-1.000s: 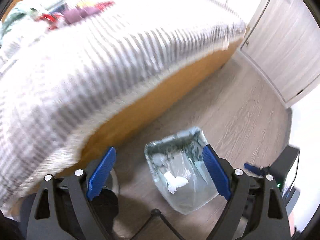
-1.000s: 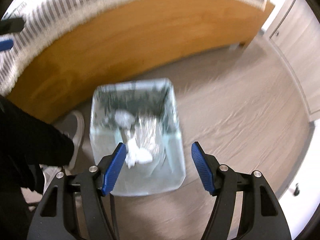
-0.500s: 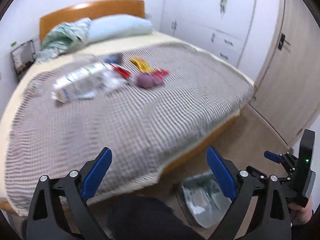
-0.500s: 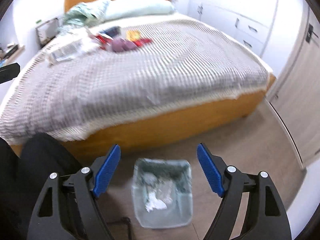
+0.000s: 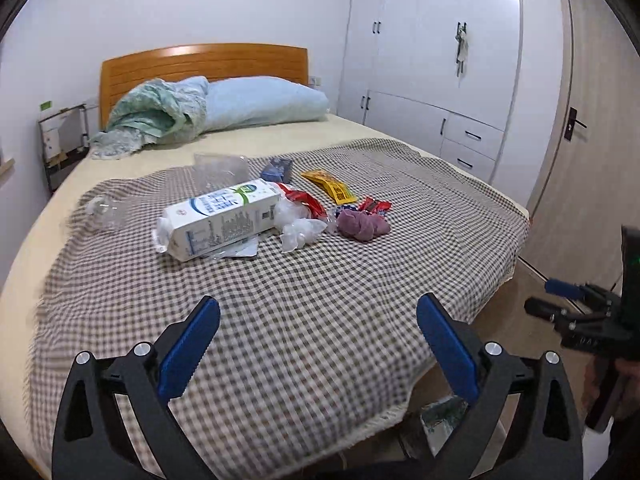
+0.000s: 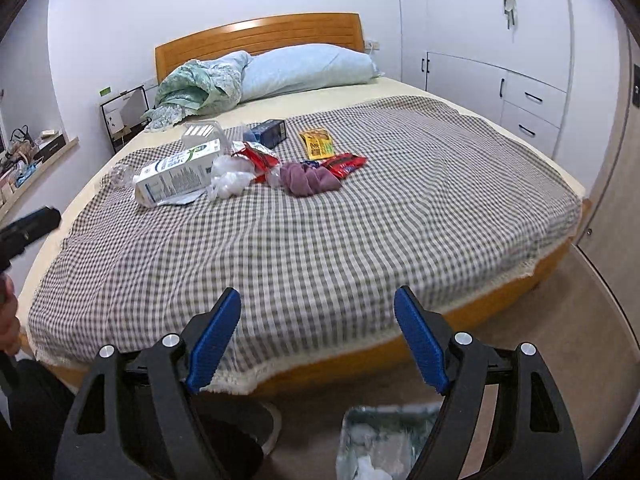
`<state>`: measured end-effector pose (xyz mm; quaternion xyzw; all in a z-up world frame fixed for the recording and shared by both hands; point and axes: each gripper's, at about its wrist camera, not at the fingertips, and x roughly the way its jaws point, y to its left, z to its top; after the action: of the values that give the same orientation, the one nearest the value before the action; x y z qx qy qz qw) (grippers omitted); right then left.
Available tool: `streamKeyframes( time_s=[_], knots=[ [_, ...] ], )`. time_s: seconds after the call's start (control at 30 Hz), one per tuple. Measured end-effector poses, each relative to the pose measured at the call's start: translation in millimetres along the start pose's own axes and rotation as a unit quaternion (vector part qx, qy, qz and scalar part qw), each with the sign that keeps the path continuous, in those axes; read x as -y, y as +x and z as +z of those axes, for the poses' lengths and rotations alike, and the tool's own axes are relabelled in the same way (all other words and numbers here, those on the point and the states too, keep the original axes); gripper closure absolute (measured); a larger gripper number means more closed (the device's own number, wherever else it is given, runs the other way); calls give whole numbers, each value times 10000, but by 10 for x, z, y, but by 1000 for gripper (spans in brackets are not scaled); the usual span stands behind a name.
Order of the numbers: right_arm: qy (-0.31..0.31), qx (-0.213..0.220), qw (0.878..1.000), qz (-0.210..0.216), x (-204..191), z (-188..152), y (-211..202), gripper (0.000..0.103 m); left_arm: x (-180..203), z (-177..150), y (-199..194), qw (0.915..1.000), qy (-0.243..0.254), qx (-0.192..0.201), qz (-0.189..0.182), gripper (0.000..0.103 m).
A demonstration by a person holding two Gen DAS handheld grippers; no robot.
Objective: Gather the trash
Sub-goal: 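Move both tools back over the bed toward the remaining trash, then grasp the crumpled plastic bag with the left tool while the right tool grasps the red wrapper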
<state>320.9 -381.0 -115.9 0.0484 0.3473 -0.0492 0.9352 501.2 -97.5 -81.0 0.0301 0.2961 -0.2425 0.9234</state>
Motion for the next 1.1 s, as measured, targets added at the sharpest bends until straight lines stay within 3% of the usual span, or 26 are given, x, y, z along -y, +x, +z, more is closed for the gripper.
streamKeyframes(
  time_s=[0.07,0.2,0.4,0.5,0.57,0.73,0.8,0.83,0.87,0.9,1.03,1.1],
  knots=[
    [-32,-2,10000,-8,-3,106,128,27,-68,-7,225,9999,-14,-91,94,21],
    [-55,-39,10000,40,22,282,336,27,-207,-16,819,9985,-127,-515,101,33],
    [-230,-157,9996,-5,36,490,737,27,-411,186,1692,9953,-492,-824,91,56],
    [-236,-199,9995,19,25,570,939,27,-516,294,2000,9935,-730,-872,-50,59],
    [-200,-252,9995,73,16,604,1082,27,-568,374,2218,9922,-801,-954,48,59],
    [-278,-432,9986,157,-60,682,1450,27,-658,508,2776,9847,-1006,-1420,-59,58],
    [-365,-486,9980,169,-110,722,1580,27,-651,485,2920,9807,-1082,-1616,-204,62],
    [-388,-492,9979,176,-128,739,1618,27,-648,457,2955,9803,-1077,-1639,-239,71],
    [-428,-484,9977,206,-161,771,1674,27,-643,434,2955,9815,-1043,-1590,-243,96],
    [-467,-472,9975,230,-186,807,1720,27,-633,416,2937,9830,-989,-1529,-256,100],
    [-595,-358,9967,418,-297,994,1921,27,-522,554,2952,9812,-650,-1817,-11,102],
    [-702,-343,9959,466,-385,1111,2057,27,-482,655,2786,9862,-406,-1605,-5,102]
  ],
)
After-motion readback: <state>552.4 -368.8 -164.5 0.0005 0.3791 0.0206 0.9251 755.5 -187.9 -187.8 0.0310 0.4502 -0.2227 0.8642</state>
